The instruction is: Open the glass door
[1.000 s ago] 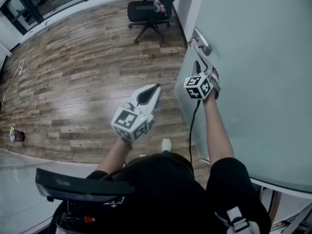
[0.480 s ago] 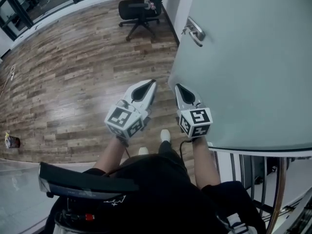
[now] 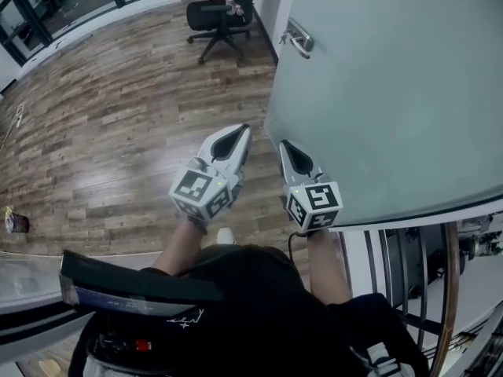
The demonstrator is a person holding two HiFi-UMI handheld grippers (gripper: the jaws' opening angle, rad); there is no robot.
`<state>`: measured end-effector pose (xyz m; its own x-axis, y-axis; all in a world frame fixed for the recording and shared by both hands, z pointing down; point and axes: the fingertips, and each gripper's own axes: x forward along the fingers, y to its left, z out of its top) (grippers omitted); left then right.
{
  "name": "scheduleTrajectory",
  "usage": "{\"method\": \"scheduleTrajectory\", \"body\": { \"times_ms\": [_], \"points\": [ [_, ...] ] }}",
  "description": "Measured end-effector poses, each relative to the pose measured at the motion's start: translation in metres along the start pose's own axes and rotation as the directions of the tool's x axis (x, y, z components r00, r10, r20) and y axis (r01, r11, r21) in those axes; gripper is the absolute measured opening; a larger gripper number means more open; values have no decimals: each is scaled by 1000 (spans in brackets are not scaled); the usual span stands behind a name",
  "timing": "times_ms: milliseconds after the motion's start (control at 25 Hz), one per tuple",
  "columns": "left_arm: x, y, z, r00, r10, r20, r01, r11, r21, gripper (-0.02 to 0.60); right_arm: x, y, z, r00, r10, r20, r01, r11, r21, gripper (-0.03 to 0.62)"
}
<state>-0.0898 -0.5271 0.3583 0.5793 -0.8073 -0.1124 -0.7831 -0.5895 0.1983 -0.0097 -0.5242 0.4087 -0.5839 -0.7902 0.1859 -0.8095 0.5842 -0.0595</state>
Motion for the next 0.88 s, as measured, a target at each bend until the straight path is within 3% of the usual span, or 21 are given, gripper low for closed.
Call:
{"method": "scheduleTrajectory", "body": {
  "times_ms": [320, 600, 880],
  "points": [
    [-67, -71, -20, 990, 142, -9, -142, 990, 8, 0, -82, 30, -10, 993, 116, 11, -115, 992, -46, 3],
    [-118, -118, -37, 974, 226, -20, -226, 974, 29, 0, -138, 37, -36, 990, 141, 1, -141, 990, -11, 3],
    [-144, -145, -31, 979, 201, -11, -201, 979, 43, 0, -175, 44, -38, 995, 94, 14, -94, 995, 16, 2]
  ]
}}
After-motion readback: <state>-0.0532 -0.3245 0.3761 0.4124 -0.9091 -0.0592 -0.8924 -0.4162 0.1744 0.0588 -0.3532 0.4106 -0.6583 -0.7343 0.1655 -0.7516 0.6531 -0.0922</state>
